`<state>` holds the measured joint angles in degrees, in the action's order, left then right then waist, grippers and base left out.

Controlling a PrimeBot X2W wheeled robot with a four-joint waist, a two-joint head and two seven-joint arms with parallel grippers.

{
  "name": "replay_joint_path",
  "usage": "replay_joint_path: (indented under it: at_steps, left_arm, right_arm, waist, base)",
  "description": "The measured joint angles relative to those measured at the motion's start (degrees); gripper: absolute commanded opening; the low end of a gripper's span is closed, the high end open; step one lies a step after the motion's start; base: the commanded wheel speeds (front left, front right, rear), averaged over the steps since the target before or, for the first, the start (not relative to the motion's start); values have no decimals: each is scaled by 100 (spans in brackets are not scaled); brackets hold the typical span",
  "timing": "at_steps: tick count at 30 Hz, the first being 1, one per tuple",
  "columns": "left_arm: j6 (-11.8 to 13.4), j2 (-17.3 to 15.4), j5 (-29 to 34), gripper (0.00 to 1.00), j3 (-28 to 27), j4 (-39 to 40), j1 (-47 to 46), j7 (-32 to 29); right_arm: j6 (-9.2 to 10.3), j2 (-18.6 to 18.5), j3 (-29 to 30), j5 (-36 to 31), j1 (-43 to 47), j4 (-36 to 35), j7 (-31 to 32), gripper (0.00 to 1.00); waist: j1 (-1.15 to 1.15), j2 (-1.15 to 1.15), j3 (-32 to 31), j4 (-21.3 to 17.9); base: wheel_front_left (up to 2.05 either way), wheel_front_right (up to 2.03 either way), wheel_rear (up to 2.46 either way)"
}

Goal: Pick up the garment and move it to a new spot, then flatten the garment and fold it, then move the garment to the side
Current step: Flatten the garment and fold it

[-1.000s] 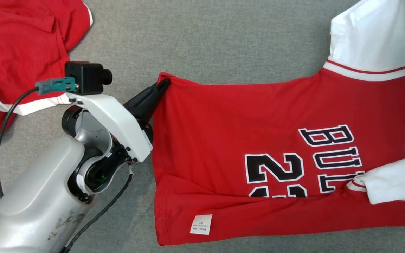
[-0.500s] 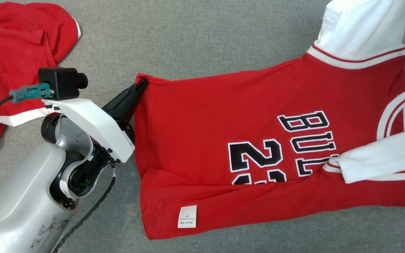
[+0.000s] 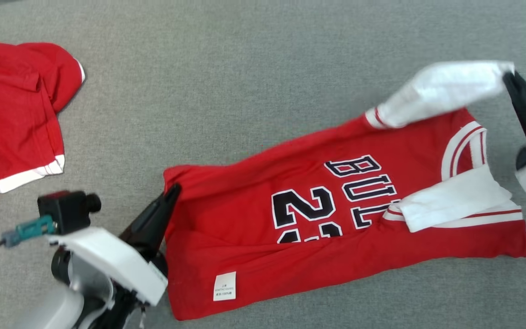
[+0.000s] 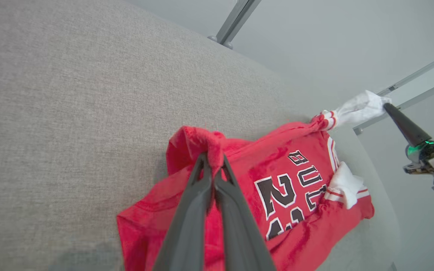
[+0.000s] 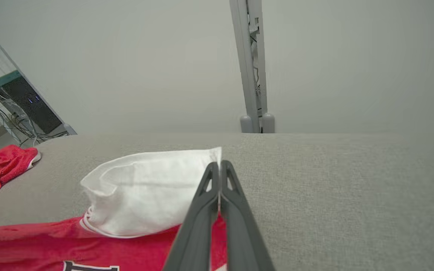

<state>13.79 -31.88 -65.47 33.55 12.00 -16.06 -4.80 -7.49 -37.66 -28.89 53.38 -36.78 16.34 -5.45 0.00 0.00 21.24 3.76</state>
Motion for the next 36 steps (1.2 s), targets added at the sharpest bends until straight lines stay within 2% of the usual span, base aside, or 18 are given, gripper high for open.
replay_joint_path:
  at_steps: [4,9,14,22,29,30,31,32,36]
  left_arm:
    - [188,-68,-189,0,-115,572,767,283]
    - [190,-62,-337,0,-97,698,1180,333]
    - [182,-67,-411,0,-111,647,1259,366]
    - [186,-203,-541,0,-285,712,1462,405]
    - [182,-158,-600,0,-124,509,1609,330]
    - [192,-144,-579,5,-93,444,1623,333]
    - [241,-152,-500,32,-62,372,1631,358]
    - [263,-172,-401,100,-11,309,1642,388]
    - [352,-181,-56,100,249,232,1809,503]
  right_arm:
    - [0,-16,676,103,1302,-558,-189,0]
    - [0,385,1081,14,2269,-1033,-160,0]
    - [0,775,1452,-213,2758,-1395,-4,0]
    - [0,1106,2116,-476,3287,-2095,515,0]
    - [0,1341,2242,-804,3496,-1960,975,0]
    - [1,1345,2249,-895,3515,-1896,1071,13]
    - [1,1336,2258,-1031,3532,-1872,1135,95]
    - [0,1344,2319,-1151,3531,-1851,1150,100]
    - [0,1346,2674,-1436,3492,-1872,1422,100]
  waist:
    - [0,0,-178,-117]
    - [0,0,-270,-192]
    - [0,0,-380,-242]
    - [0,0,-534,-321]
    - [0,0,-539,-351]
    - [0,0,-540,-351]
    - [0,0,-543,-350]
    - [0,0,-547,-352]
    - [0,0,-586,-375]
  base:
    - [0,0,0]
    - [0,0,0]
    - [0,0,0]
    - [0,0,0]
    - [0,0,0]
    - [0,0,0]
    - [0,0,0]
    - [0,0,0]
    - [0,0,0]
